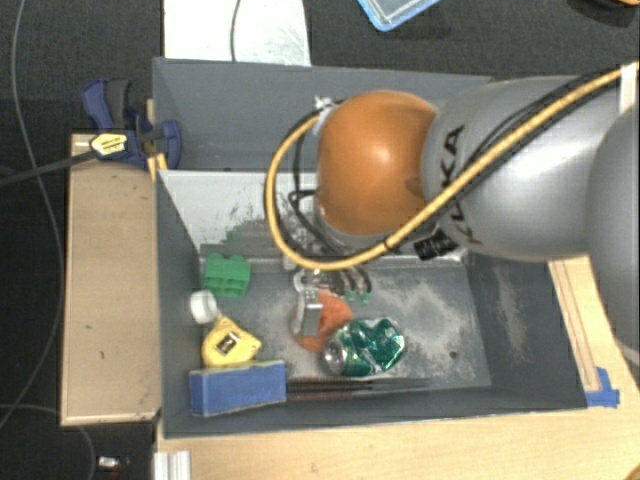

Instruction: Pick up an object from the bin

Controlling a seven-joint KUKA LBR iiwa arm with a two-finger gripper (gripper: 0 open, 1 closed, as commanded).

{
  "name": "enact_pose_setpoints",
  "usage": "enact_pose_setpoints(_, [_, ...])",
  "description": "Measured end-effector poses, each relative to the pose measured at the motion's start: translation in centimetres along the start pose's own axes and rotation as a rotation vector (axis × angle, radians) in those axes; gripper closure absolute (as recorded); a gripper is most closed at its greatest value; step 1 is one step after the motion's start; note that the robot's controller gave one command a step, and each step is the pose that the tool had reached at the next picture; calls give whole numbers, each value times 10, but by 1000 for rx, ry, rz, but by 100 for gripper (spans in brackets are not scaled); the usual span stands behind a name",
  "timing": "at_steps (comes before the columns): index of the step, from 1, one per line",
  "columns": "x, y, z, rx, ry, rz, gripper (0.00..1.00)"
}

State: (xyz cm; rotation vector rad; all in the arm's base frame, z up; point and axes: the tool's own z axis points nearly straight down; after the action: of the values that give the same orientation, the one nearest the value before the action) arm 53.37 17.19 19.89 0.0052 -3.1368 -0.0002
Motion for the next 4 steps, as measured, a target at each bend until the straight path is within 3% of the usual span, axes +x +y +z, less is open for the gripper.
enact_pose_setpoints(1, [-2,-1,-3,-1,-7,4,0])
enact_pose_setpoints(2, [8,-47,6,-1,-8,-74,0])
enact_pose_setpoints(3, [15,-58,28,-1,-11,-330,0])
enact_pose_setpoints(4, [37,-123,63,0,-12,-352,0])
